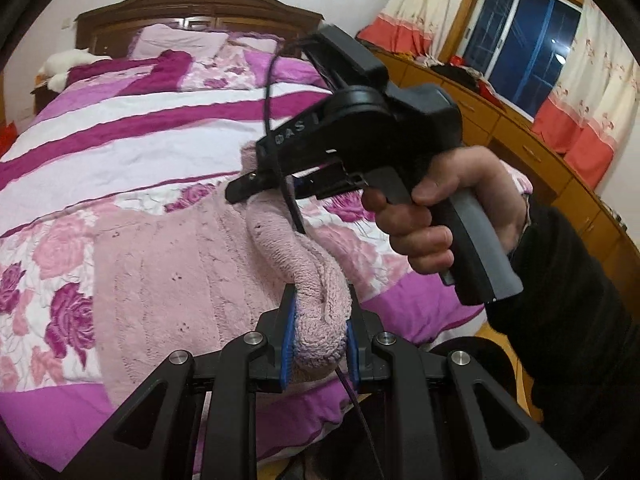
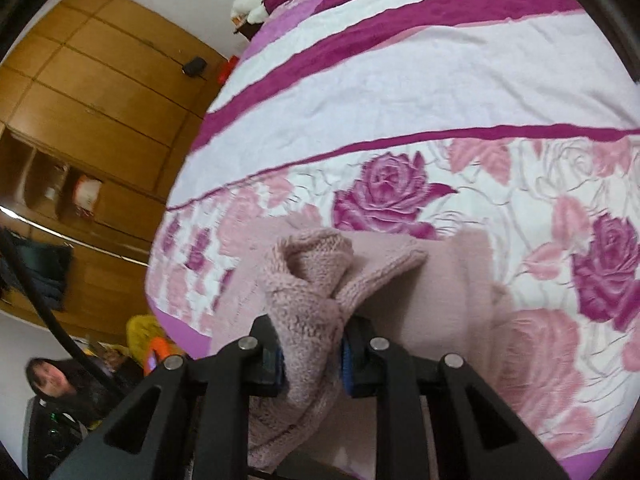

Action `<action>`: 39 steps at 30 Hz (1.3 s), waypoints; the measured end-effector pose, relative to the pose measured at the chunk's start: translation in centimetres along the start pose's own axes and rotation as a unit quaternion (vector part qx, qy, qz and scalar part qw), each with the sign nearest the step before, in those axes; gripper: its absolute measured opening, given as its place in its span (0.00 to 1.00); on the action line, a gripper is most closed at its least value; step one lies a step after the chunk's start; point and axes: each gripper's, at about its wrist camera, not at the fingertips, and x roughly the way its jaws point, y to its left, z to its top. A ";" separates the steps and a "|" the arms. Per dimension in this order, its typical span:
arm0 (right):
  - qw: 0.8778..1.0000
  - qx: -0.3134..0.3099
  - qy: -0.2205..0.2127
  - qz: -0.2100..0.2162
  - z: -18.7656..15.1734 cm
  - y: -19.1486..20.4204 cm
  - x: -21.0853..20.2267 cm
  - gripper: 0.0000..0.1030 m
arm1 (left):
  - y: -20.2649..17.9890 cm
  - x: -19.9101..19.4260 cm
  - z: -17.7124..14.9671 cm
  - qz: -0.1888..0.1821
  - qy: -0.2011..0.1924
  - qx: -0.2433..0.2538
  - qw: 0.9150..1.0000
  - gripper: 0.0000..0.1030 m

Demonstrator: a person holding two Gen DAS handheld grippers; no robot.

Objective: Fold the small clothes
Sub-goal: 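Open both tools and release the folded cardigan, then move both open tools to the edge of the folded pink cardigan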

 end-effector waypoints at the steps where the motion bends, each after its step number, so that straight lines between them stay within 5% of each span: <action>1: 1.000 -0.006 0.002 -0.007 -0.1 -0.2 0.2 0.20 | -0.4 0.4 0.0 -0.001 0.002 0.005 1.000 0.00; 9: 0.999 -0.043 -0.012 -0.027 -0.3 -1.1 -1.1 0.20 | -3.0 2.8 0.3 -0.006 0.011 0.040 0.999 0.00; 15: 0.985 -0.145 -0.066 -0.062 -2.5 0.4 -1.8 0.21 | -3.1 5.8 -1.2 -0.015 0.037 0.045 0.998 0.00; 19: 0.994 -0.067 -0.015 -0.088 -3.5 -4.5 1.8 0.21 | -2.3 7.5 -2.4 -0.021 0.074 0.030 0.997 0.00; 24: 0.997 -0.031 -0.041 -0.059 -3.8 -6.2 0.0 0.24 | -2.2 7.2 -2.6 -0.022 0.072 0.039 0.996 0.00; 27: 0.996 0.000 -0.057 -0.065 -3.5 -7.2 -0.2 0.38 | -2.7 7.5 -3.0 -0.028 0.078 0.040 0.996 0.01; 30: 0.996 0.053 -0.068 0.006 -3.8 -9.5 0.3 0.47 | -1.7 6.6 -3.3 -0.052 0.074 0.017 0.996 0.06; 33: 0.993 0.081 -0.072 0.044 -3.9 -10.6 0.2 0.48 | 1.2 3.6 -3.7 -0.121 0.052 -0.036 0.991 0.09; 35: 0.991 0.078 -0.089 0.070 -3.8 -10.5 -0.2 0.40 | 3.0 1.3 -4.2 -0.130 0.027 -0.055 0.990 0.09; 37: 0.989 0.062 -0.116 0.073 -3.5 -10.0 -1.1 0.13 | 5.2 -1.5 -5.1 -0.123 -0.002 -0.075 0.990 0.09; 39: 0.985 0.047 -0.143 0.081 -3.4 -9.1 -2.1 0.12 | 7.0 -3.3 -6.2 -0.107 -0.022 -0.095 0.989 0.09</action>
